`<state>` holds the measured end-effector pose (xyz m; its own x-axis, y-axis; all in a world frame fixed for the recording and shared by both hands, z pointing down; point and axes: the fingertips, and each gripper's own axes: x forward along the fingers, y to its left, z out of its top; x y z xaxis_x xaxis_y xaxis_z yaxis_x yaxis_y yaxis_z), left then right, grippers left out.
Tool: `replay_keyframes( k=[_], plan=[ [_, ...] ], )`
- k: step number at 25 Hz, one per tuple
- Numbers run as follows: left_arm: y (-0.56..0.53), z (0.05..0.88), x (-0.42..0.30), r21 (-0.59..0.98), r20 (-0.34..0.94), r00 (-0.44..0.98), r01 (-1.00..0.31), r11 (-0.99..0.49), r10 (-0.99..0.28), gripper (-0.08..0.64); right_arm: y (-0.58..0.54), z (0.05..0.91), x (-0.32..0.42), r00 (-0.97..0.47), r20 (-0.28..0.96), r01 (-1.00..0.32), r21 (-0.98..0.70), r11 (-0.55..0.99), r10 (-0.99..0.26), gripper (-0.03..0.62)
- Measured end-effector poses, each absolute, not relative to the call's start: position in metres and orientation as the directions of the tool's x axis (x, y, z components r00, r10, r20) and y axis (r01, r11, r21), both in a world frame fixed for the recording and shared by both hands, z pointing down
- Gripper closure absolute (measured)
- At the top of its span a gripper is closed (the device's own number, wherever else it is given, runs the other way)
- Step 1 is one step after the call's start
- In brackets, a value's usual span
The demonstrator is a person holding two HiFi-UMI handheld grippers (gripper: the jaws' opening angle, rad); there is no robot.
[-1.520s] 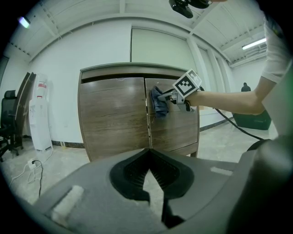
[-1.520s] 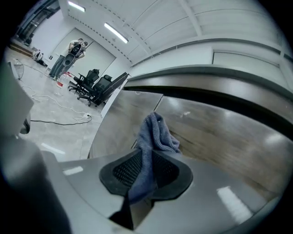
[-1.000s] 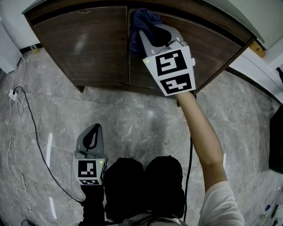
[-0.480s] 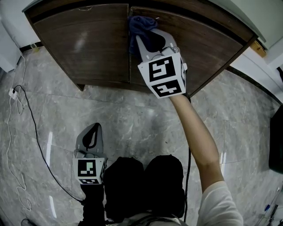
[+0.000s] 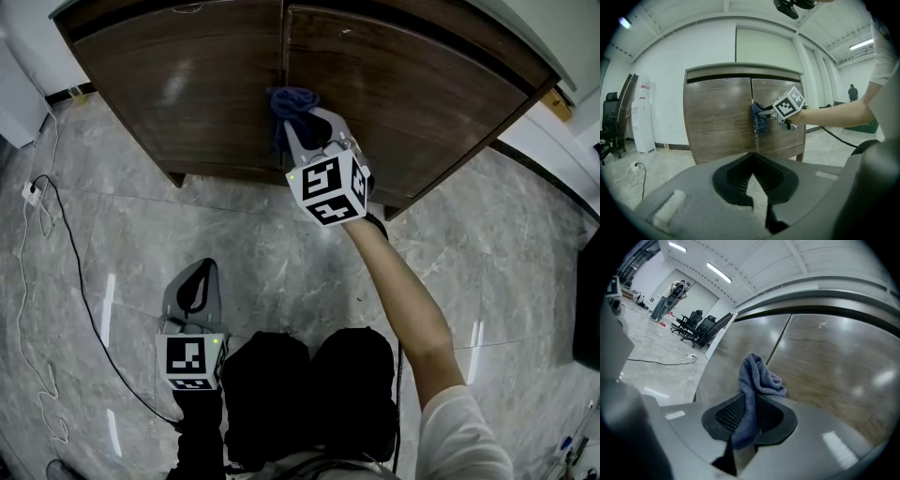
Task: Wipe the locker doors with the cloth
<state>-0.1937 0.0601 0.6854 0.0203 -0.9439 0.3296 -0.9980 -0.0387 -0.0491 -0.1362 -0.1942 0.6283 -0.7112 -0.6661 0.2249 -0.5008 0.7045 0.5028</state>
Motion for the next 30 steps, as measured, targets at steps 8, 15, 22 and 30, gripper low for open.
replay_keyframes(
  k=[8, 15, 22, 30],
  plan=[
    [0.059, 0.687, -0.197, -0.057, 0.327, 0.015, -0.998, -0.036, -0.945, 0.558, -0.192, 0.69, -0.142, -0.703, 0.309, -0.484, 0.452, 0.749, -0.641, 0.521],
    [0.059, 0.69, -0.199, -0.048, 0.334, 0.015, -0.998, -0.033, -0.943, 0.558, -0.19, 0.733, -0.147, -0.686, 0.387, -0.487, 0.386, 0.784, -0.616, 0.521],
    [0.06, 0.695, -0.205, -0.051, 0.337, 0.008, -0.998, -0.027, -0.941, 0.557, -0.188, 0.781, -0.149, -0.657, 0.476, -0.492, 0.316, 0.811, -0.584, 0.522],
    [0.062, 0.699, -0.21, -0.039, 0.352, 0.003, -0.999, -0.018, -0.936, 0.558, -0.186, 0.825, -0.154, -0.615, 0.568, -0.495, 0.261, 0.829, -0.546, 0.522]
  ],
)
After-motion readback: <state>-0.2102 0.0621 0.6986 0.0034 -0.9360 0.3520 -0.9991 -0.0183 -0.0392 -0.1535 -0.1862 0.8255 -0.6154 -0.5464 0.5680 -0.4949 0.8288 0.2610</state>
